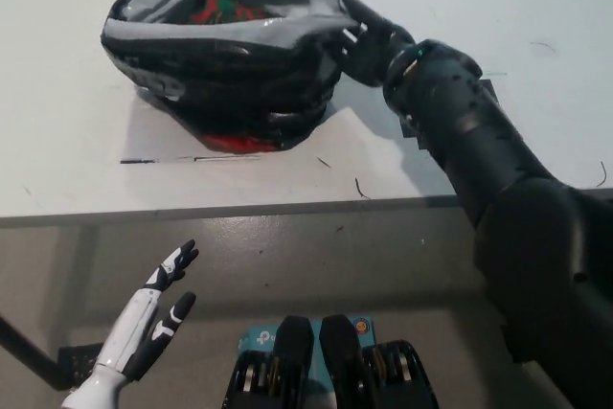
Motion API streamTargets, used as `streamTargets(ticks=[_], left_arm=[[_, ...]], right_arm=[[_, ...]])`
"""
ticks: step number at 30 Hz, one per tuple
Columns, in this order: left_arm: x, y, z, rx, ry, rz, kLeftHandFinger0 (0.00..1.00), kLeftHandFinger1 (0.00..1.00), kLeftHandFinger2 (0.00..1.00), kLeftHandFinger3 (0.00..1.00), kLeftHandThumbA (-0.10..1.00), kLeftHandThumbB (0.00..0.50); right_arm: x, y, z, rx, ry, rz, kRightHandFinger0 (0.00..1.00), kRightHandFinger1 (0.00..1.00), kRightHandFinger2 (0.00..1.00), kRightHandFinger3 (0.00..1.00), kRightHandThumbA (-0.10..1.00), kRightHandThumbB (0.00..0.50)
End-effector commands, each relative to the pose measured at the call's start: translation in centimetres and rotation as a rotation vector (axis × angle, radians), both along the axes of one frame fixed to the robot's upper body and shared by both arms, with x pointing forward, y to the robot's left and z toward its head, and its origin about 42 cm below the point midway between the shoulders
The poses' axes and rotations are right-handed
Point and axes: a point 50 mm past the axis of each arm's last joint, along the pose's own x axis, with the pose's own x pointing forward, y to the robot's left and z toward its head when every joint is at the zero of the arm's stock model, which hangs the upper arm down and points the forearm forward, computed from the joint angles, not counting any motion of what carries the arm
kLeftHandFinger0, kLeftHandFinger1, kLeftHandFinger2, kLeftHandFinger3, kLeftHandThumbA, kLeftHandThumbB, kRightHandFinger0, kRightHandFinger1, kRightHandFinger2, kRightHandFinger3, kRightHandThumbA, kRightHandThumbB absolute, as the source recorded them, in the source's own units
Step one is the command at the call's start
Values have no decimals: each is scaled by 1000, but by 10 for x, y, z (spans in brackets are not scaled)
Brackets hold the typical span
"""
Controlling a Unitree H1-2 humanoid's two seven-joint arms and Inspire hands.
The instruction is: The robot uses its right hand to pick up a bag of coffee beans and puts it in the black plastic bag, then the robot grabs the top of the bag and lifts it.
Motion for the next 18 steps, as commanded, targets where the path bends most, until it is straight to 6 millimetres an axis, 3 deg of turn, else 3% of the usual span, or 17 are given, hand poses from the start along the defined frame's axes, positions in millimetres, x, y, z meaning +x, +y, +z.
streamTargets(ticks=[1, 3, 5, 6, 8, 9, 11, 13, 15, 18], left_arm=[[4, 4, 11, 16, -58, -44, 1000, 1000, 1000, 1000, 1000, 182], [5, 4, 11, 20, -61, -46, 1000, 1000, 1000, 1000, 1000, 183], [4, 4, 11, 15, -62, -45, 1000, 1000, 1000, 1000, 1000, 190], [5, 4, 11, 16, -63, -42, 1000, 1000, 1000, 1000, 1000, 198], [5, 4, 11, 17, -63, -41, 1000, 1000, 1000, 1000, 1000, 198], [5, 3, 11, 17, -65, -45, 1000, 1000, 1000, 1000, 1000, 191], [5, 3, 11, 15, -62, -45, 1000, 1000, 1000, 1000, 1000, 192], [5, 2, 12, 10, -53, -44, 1000, 1000, 1000, 1000, 1000, 199], [5, 2, 11, 5, -60, -49, 1000, 1000, 1000, 1000, 1000, 178], [6, 2, 10, 16, -58, -55, 1000, 1000, 1000, 1000, 1000, 189]], right_arm=[[14, 4, 126, 282, -223, -9, 0, 72, 567, 635, 204, 38], [14, 5, 136, 338, -221, -8, 0, 71, 572, 698, 157, 53], [13, 8, 149, 356, -240, -4, 0, 113, 642, 804, 117, 38], [12, 10, 158, 344, -260, -4, 0, 154, 680, 887, 132, 30], [12, 11, 164, 344, -270, 3, 0, 162, 676, 931, 164, 18], [11, 13, 171, 355, -281, 18, 0, 174, 671, 894, 169, 17], [9, 17, 185, 357, -300, 26, 0, 220, 701, 937, 89, 38], [6, 21, 199, 331, -337, 46, 0, 232, 692, 875, 139, 18], [4, 23, 208, 320, -355, 55, 0, 223, 676, 832, 156, 15], [1, 27, 224, 321, -388, 62, 0, 186, 659, 785, 120, 9]])
